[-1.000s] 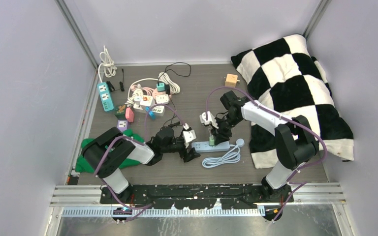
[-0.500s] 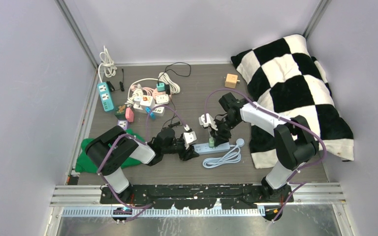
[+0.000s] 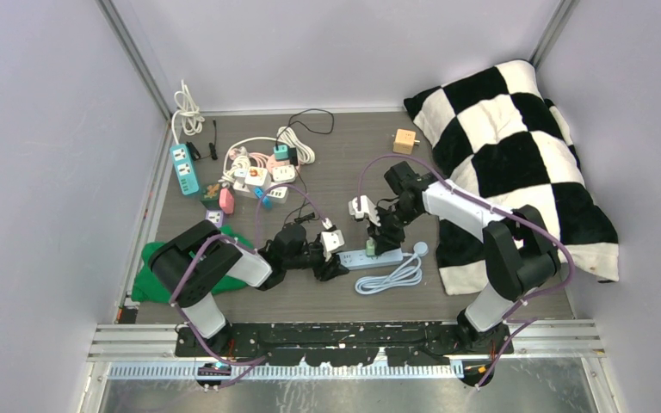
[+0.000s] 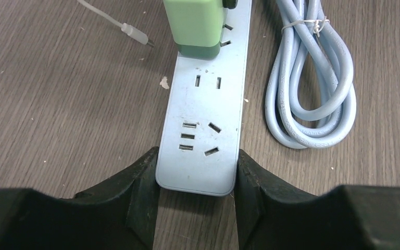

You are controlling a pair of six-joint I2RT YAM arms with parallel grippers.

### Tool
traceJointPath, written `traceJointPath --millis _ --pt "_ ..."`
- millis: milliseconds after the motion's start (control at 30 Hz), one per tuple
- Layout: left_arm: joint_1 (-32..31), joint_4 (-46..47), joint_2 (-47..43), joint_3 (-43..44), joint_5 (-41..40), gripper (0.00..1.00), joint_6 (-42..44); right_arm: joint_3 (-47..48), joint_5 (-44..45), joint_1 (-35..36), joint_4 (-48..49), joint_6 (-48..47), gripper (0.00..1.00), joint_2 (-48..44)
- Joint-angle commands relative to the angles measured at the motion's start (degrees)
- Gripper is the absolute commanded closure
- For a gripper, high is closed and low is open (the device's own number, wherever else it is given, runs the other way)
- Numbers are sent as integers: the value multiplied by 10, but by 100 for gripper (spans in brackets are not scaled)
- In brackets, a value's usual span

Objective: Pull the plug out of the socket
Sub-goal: Remove the plug from the socket.

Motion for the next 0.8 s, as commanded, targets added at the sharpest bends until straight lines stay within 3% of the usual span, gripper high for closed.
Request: traceJointPath --millis 0,233,567,767 --pt "-2 -4 -13 -4 -20 100 -12 8 1 7 -6 13 99 -23" --pt "-2 -15 -16 -1 -35 100 -21 -28 4 97 -53 -32 99 -42" --pt "-2 -20 -28 -14 -41 100 -29 12 16 -6 -18 28 99 -37" --pt "-2 -19 -27 -12 -47 100 -34 -27 -32 32 -56 -10 99 -57"
